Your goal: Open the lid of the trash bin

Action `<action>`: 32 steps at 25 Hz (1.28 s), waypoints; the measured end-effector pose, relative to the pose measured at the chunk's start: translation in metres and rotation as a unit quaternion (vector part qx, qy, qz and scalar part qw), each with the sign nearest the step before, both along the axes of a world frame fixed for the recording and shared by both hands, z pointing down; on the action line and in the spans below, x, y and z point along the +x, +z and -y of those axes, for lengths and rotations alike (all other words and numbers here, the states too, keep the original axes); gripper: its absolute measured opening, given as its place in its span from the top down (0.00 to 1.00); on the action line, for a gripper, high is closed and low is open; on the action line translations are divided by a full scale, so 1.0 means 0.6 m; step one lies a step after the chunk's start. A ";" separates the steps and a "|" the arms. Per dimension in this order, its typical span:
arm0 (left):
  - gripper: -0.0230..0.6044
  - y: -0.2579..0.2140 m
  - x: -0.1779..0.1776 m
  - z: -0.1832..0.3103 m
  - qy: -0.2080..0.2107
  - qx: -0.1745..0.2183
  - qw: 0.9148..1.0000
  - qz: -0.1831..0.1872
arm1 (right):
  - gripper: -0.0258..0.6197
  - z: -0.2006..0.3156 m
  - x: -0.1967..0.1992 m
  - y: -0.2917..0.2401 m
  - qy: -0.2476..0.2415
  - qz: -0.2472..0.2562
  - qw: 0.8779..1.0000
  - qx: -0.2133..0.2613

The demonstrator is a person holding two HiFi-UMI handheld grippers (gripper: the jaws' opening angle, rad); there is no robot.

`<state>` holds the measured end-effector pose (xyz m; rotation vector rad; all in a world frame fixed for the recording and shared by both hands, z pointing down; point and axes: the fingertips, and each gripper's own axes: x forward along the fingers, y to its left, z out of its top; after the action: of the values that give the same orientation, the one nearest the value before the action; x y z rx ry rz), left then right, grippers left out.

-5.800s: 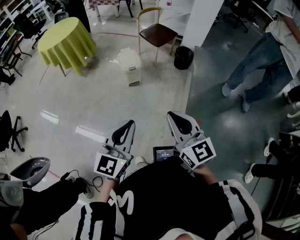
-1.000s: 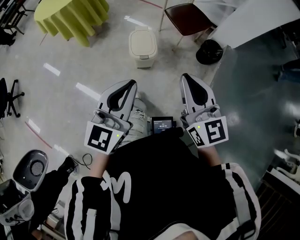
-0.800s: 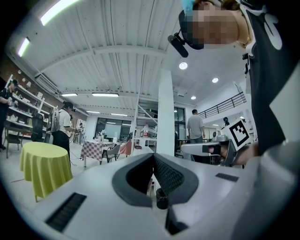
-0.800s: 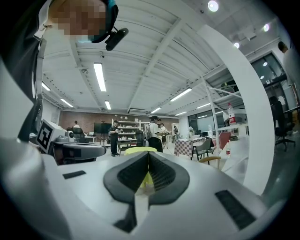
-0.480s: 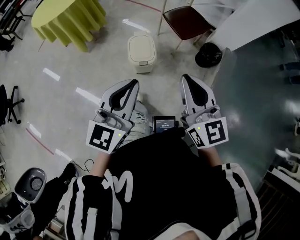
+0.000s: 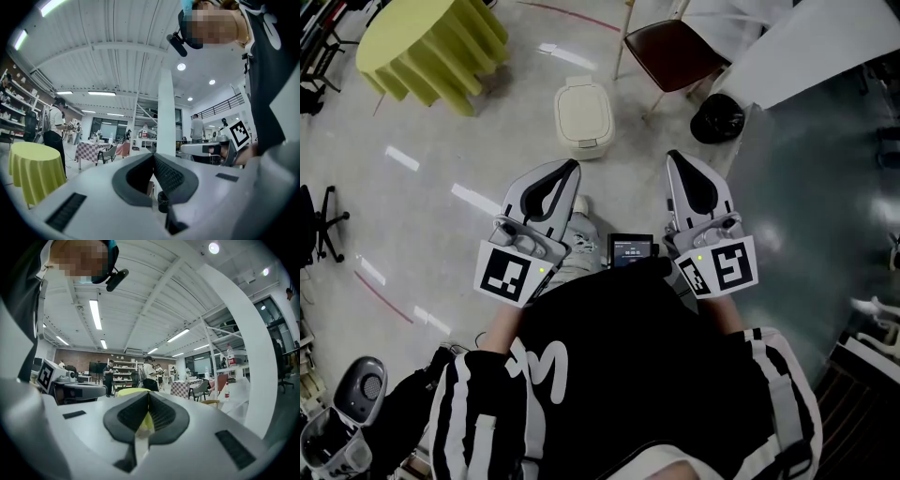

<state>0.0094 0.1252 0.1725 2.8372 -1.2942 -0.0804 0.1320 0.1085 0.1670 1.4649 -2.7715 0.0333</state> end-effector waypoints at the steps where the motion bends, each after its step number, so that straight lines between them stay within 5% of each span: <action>1: 0.95 0.001 -0.001 0.010 0.001 0.000 1.000 0.000 | 0.94 0.010 -0.002 0.002 0.000 0.000 1.000 0.000; 32: 0.95 -0.012 -0.070 0.306 0.023 -0.006 1.000 -0.005 | 0.94 0.298 -0.080 -0.016 0.016 0.002 1.000 0.000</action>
<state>-0.0327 -0.0582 0.1653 2.8502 -1.2224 -0.0847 0.0838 -0.0702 0.1572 1.5113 -2.7506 0.0372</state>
